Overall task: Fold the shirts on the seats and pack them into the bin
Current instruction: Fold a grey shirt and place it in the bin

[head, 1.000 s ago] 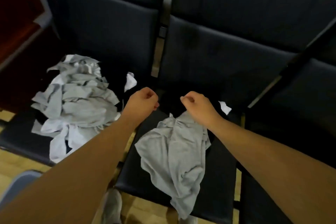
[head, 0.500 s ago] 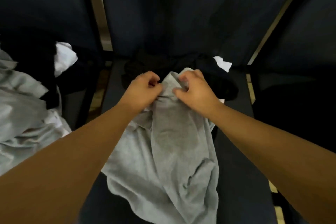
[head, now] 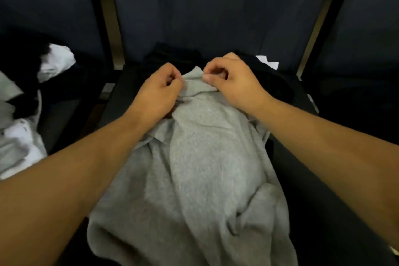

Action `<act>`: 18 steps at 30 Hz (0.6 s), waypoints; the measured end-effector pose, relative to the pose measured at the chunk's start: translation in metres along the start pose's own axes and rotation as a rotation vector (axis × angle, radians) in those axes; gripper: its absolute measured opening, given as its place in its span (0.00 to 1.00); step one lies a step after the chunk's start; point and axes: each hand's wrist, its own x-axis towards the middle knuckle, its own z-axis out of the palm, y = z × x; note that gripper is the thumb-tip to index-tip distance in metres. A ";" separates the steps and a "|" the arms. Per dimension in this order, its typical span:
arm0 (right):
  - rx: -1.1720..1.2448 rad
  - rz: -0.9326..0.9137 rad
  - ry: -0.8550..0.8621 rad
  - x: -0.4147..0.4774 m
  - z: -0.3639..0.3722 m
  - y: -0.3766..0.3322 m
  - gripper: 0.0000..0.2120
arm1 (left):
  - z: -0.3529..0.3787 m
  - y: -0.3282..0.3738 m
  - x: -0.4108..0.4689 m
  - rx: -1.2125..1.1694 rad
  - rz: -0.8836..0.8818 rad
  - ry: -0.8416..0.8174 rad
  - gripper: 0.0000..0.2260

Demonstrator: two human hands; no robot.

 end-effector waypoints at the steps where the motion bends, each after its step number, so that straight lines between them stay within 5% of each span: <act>1: 0.054 0.007 0.010 -0.004 -0.004 -0.008 0.03 | -0.003 0.005 -0.004 -0.029 -0.008 0.019 0.05; 10: 0.369 0.077 0.158 -0.077 -0.077 -0.132 0.07 | -0.043 0.131 -0.088 -0.215 0.131 0.086 0.05; 18: 0.672 0.036 0.125 -0.139 -0.149 -0.224 0.09 | -0.087 0.217 -0.159 -0.145 0.117 -0.319 0.15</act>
